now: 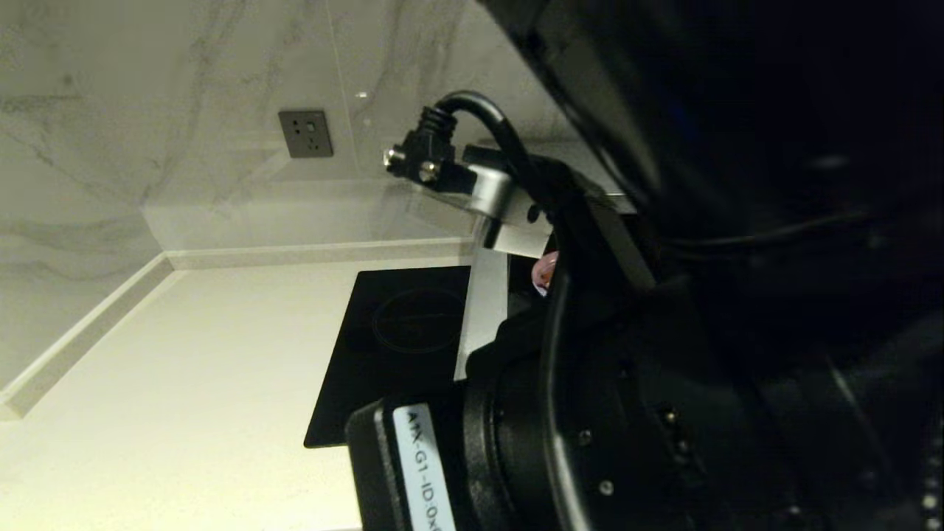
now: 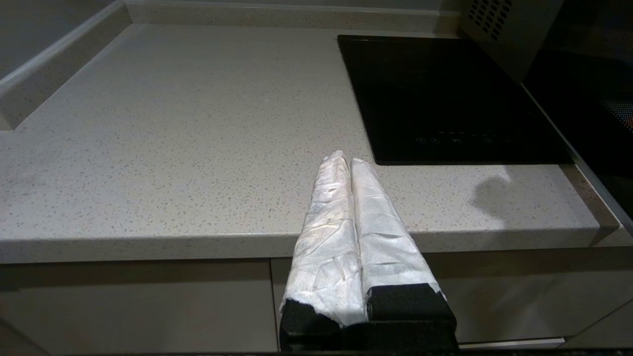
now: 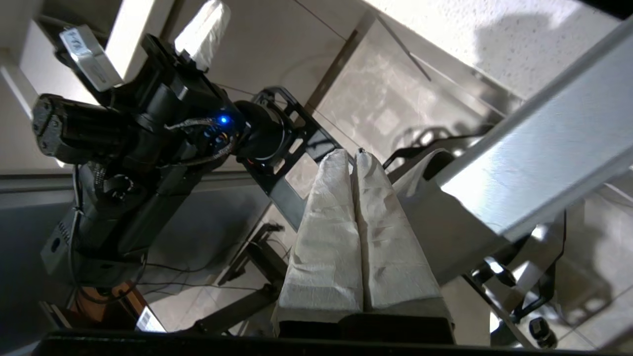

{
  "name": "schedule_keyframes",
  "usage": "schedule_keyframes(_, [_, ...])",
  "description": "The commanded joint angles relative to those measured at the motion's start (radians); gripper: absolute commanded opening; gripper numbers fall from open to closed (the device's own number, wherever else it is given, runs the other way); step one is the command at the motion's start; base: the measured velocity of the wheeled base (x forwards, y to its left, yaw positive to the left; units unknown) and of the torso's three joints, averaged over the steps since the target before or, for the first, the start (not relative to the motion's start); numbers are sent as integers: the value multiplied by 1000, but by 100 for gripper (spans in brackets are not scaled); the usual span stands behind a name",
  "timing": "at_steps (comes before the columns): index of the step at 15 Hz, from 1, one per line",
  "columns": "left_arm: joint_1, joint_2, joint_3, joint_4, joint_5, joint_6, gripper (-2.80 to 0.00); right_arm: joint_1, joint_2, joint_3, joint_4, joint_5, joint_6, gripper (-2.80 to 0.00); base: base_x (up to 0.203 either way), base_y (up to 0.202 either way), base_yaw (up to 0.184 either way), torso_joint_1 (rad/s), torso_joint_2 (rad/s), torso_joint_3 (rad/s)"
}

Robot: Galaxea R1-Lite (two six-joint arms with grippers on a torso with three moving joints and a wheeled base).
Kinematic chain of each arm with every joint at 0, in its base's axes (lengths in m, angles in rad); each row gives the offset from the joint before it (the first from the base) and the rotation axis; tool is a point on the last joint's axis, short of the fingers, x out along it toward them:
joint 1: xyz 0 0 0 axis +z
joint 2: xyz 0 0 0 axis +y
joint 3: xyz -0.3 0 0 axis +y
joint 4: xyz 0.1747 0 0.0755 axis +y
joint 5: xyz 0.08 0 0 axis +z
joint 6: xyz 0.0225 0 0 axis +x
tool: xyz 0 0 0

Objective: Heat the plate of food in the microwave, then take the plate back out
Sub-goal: Close the microwave oven

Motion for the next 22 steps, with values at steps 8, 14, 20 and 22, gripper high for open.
schedule_keyframes(8, [0,2,0,0,0,-1,-280,1,37,3,69,-196,94,-280,0,0,0,0,0,0])
schedule_keyframes(14, [0,2,0,0,0,-1,-280,-23,16,3,137,-415,146,-280,0,0,0,0,0,0])
schedule_keyframes(20, [0,2,0,0,0,-1,-280,-98,-19,29,249,-506,207,-280,0,0,0,0,0,0])
schedule_keyframes(22, [0,2,0,0,0,-1,-280,-126,-29,52,251,-513,213,-280,0,0,0,0,0,0])
